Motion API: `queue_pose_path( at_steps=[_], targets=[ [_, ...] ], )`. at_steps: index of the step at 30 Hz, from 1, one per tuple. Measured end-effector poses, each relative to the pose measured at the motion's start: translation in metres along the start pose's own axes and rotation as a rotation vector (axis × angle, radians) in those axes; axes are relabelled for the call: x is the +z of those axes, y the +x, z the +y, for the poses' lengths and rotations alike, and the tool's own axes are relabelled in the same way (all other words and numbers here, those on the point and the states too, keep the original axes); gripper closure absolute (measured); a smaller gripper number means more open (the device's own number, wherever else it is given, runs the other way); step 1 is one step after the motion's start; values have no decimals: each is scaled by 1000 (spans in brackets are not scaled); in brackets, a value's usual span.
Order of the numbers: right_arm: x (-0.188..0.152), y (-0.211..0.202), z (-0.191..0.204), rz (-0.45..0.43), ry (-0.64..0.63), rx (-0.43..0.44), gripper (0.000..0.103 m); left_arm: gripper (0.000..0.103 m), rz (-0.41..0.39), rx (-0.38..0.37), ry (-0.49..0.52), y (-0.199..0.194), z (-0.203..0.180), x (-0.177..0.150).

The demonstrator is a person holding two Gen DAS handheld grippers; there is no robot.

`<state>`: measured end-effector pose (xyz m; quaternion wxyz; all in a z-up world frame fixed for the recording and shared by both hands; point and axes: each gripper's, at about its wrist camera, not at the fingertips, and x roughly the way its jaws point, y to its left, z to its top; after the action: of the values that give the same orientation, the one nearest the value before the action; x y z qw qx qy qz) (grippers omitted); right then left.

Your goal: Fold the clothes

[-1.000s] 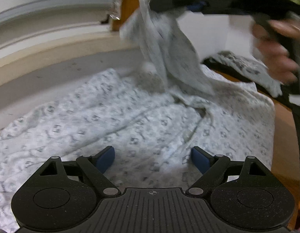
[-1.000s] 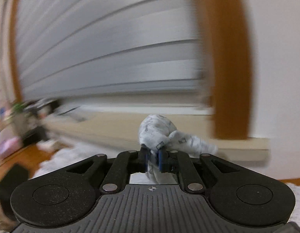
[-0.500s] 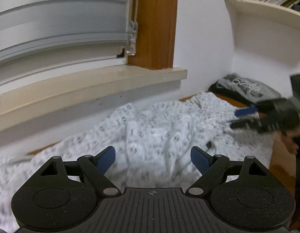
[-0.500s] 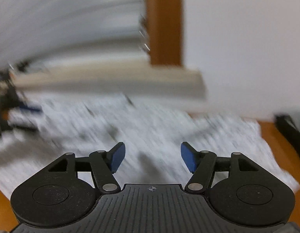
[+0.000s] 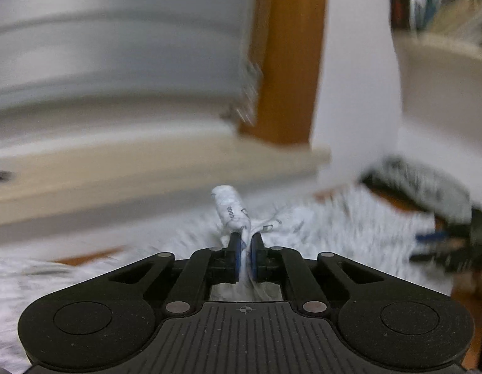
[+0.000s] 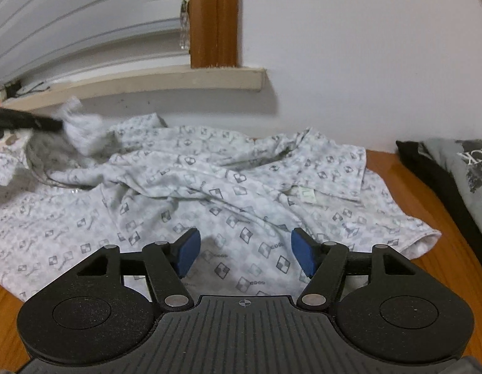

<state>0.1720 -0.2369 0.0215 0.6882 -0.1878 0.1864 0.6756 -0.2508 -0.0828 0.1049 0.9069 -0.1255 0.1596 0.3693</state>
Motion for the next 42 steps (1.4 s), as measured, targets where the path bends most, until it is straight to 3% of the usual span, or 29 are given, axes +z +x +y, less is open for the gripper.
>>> queue_pose_path(
  at_steps=[4,10,13,16,22,24,25,26,30,33,37,42],
  targets=[
    [0,-14,7,-50,-47,3,39,97,-57,34,-96,-59,33,-4],
    [3,-34,20,-115,-77,51,36,90,19,164,-137,-102,68,-45],
    [5,-27,23,-111,-72,50,33,86,40,180,-166,-103,78,-49],
    [5,-17,24,-93,-53,38,33,58,40,170,-128,-95,73,-40],
    [-1,4,22,-28,-15,55,33,47,105,98,-7,-34,41,-21],
    [0,6,20,-25,-2,54,32,49,144,105,31,-9,35,-21],
    [0,6,19,-28,6,51,32,67,162,120,42,2,34,-22],
    [0,7,18,-27,15,49,31,96,167,126,45,6,35,-24],
    [-2,5,12,-31,54,73,31,98,108,80,-3,-20,46,-28],
    [-4,-2,13,-62,40,83,31,98,20,100,-29,-75,59,-34],
    [-1,-14,26,-63,-9,90,31,98,-35,122,-35,-141,63,-48],
    [12,-38,53,-123,-61,163,31,95,30,117,-37,-175,58,-72]
  ],
)
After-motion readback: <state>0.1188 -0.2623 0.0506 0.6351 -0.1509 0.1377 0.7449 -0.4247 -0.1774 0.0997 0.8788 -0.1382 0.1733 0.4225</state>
